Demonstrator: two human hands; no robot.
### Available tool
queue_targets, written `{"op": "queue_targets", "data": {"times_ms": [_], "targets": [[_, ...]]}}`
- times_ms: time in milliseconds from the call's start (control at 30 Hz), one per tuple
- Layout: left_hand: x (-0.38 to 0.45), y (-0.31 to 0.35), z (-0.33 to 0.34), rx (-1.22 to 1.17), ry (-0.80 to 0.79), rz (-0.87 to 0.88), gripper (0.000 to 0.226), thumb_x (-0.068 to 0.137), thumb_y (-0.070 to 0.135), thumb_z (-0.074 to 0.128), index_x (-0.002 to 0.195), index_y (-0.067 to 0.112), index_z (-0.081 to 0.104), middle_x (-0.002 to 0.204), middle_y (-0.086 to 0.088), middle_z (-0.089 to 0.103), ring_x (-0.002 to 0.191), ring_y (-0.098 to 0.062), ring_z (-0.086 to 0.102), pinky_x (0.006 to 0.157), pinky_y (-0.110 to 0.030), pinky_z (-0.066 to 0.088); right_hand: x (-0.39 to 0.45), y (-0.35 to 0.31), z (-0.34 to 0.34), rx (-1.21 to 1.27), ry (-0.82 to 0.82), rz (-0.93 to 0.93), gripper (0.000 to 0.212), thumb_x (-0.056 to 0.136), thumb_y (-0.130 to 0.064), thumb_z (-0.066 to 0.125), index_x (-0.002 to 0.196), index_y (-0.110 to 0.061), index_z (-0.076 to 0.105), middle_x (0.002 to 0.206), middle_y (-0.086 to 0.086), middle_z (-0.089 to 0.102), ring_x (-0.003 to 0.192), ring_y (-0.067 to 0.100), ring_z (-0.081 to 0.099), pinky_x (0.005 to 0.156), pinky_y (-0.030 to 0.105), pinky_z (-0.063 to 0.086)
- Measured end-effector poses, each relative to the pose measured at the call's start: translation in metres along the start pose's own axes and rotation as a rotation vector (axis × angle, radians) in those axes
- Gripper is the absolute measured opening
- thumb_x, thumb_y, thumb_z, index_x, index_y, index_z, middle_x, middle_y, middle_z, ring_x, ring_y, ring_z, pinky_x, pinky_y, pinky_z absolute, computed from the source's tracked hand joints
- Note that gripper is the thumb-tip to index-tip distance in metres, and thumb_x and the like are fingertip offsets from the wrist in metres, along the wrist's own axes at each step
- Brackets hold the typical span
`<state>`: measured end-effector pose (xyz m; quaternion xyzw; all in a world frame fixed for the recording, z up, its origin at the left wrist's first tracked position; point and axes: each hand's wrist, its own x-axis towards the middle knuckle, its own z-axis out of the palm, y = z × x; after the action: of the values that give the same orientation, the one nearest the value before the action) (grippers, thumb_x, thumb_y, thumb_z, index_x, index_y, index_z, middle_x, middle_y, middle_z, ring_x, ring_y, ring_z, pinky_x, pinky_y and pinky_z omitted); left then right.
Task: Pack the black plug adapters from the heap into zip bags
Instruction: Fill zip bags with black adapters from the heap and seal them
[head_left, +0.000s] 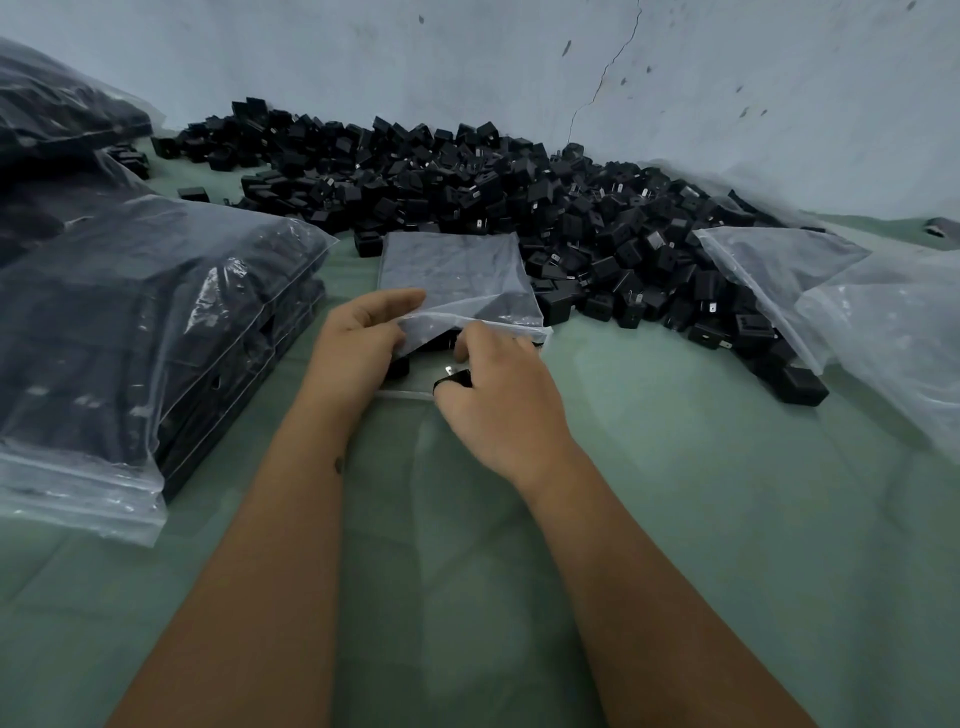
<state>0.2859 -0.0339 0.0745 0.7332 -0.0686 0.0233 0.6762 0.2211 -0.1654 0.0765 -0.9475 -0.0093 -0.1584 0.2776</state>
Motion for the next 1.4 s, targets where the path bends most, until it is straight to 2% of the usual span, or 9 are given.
{"op": "queue_targets", "data": {"times_ms": [100,267,367,667,733,933,1000,1133,1400], "targets": [[-0.002,-0.001,0.001,0.043,-0.053,0.053,0.050,0.083,-0.009,0.050,0.108,0.030,0.068,0.112,0.015,0.069,0.100,0.005,0.064,0.079,-0.013,0.049,0.002,0.001,0.000,0.073,-0.019,0.015,0.025,0.078,-0.029,0.054,0.100,-0.019,0.047,0.099,-0.002,0.056,0.097,0.021,0.046,0.082,0.038,0.044],[-0.003,-0.002,0.004,0.156,-0.068,0.115,0.051,0.086,-0.012,0.047,0.120,0.020,0.067,0.105,0.012,0.068,0.096,0.009,0.062,0.081,-0.008,0.049,0.004,0.006,0.005,0.111,0.020,-0.016,0.026,0.080,-0.030,0.060,0.102,-0.021,0.048,0.094,-0.003,0.060,0.092,0.020,0.053,0.074,0.037,0.048],[-0.003,-0.002,0.005,0.151,-0.032,0.102,0.047,0.091,-0.007,0.043,0.123,0.019,0.066,0.110,0.008,0.068,0.102,0.001,0.062,0.083,-0.010,0.049,0.004,0.010,0.008,0.044,0.054,-0.058,0.021,0.084,-0.031,0.061,0.099,-0.023,0.050,0.090,-0.007,0.059,0.089,0.016,0.053,0.069,0.033,0.047],[-0.003,-0.002,0.007,0.050,-0.014,0.091,0.041,0.093,-0.001,0.044,0.119,0.020,0.069,0.105,0.012,0.070,0.092,0.006,0.066,0.071,-0.006,0.047,0.004,0.009,0.008,-0.025,0.092,-0.100,0.010,0.087,-0.025,0.058,0.097,-0.024,0.055,0.093,-0.009,0.064,0.088,0.015,0.056,0.069,0.035,0.049],[-0.003,-0.002,0.006,0.025,-0.031,0.083,0.042,0.092,-0.004,0.044,0.118,0.017,0.069,0.106,0.007,0.071,0.092,0.003,0.067,0.071,-0.009,0.049,0.002,0.008,0.007,-0.003,0.116,-0.094,0.010,0.083,-0.020,0.054,0.092,-0.026,0.055,0.089,-0.009,0.063,0.084,0.014,0.055,0.066,0.033,0.048],[-0.005,-0.001,0.005,0.096,-0.076,0.111,0.057,0.077,-0.016,0.038,0.116,0.013,0.069,0.107,-0.002,0.073,0.103,-0.014,0.067,0.088,-0.026,0.054,0.001,0.009,0.005,-0.002,0.087,-0.121,0.022,0.073,-0.010,0.047,0.080,-0.026,0.060,0.083,-0.007,0.057,0.078,0.014,0.050,0.061,0.031,0.045],[-0.006,0.001,0.006,0.085,-0.064,0.099,0.059,0.076,-0.017,0.036,0.115,0.011,0.069,0.105,-0.003,0.073,0.101,-0.014,0.068,0.084,-0.024,0.055,0.001,0.009,0.006,-0.024,0.061,-0.134,0.023,0.074,-0.012,0.048,0.081,-0.028,0.064,0.088,-0.007,0.058,0.084,0.014,0.052,0.065,0.032,0.047],[-0.008,0.005,0.008,0.010,-0.064,0.067,0.058,0.075,-0.020,0.034,0.112,0.006,0.070,0.097,-0.007,0.073,0.085,-0.010,0.069,0.065,-0.018,0.054,0.001,0.008,0.008,-0.081,0.041,-0.148,0.027,0.078,-0.018,0.051,0.093,-0.032,0.068,0.096,-0.008,0.059,0.093,0.014,0.052,0.067,0.029,0.045],[-0.012,0.010,0.009,-0.035,-0.060,0.040,0.053,0.077,-0.020,0.034,0.109,0.004,0.069,0.087,-0.005,0.071,0.070,-0.002,0.068,0.057,-0.016,0.052,0.002,0.008,0.011,-0.112,0.057,-0.168,0.026,0.078,-0.020,0.052,0.098,-0.028,0.067,0.096,-0.010,0.059,0.096,0.013,0.051,0.066,0.026,0.040]]}}
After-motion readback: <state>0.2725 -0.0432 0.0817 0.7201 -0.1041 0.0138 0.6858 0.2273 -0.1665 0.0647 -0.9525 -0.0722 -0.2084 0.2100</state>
